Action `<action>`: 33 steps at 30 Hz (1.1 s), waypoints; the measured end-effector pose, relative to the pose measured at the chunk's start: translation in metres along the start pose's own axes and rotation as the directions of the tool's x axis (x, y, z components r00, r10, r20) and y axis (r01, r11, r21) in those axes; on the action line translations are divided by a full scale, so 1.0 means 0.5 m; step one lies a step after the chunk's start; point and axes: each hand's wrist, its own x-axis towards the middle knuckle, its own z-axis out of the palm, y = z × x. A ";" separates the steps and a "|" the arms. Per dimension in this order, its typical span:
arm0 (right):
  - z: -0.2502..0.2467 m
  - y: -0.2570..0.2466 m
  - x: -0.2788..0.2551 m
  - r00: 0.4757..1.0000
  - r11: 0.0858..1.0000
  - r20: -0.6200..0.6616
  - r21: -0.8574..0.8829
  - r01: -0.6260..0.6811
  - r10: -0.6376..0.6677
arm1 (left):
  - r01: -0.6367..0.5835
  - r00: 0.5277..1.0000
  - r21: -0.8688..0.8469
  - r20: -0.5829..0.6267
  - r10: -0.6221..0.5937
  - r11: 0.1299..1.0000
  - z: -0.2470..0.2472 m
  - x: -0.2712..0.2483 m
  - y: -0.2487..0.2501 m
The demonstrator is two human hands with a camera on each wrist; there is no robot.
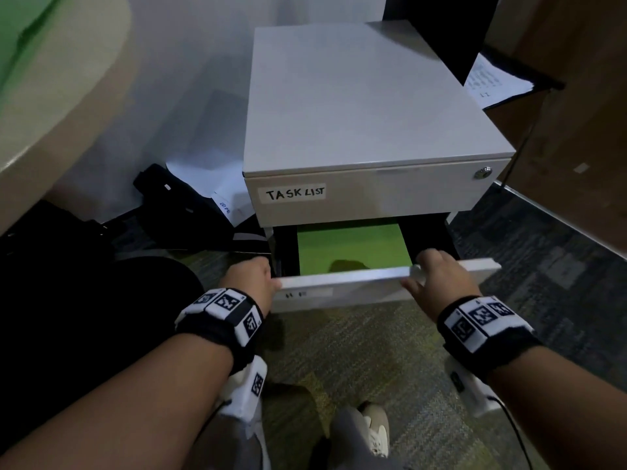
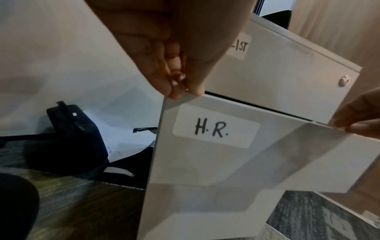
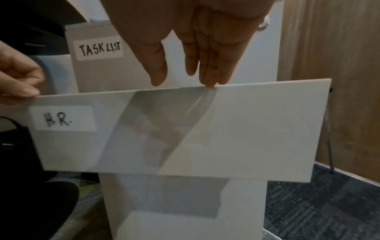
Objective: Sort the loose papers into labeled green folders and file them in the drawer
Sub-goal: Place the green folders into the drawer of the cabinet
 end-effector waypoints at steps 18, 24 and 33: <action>-0.037 0.010 0.118 0.927 0.913 -0.261 0.375 -0.159 0.268 | -0.084 0.952 -0.372 -0.305 -0.037 0.925 0.005 0.110 -0.006; -0.155 0.015 0.165 0.833 0.843 -0.437 0.534 -0.063 0.339 | -0.183 0.876 -0.713 -0.430 -0.217 0.677 -0.083 0.135 0.034; -0.226 0.016 0.204 0.854 0.894 -0.345 0.367 -0.259 0.389 | -0.012 0.883 -0.532 -0.402 -0.241 0.847 -0.127 0.134 0.049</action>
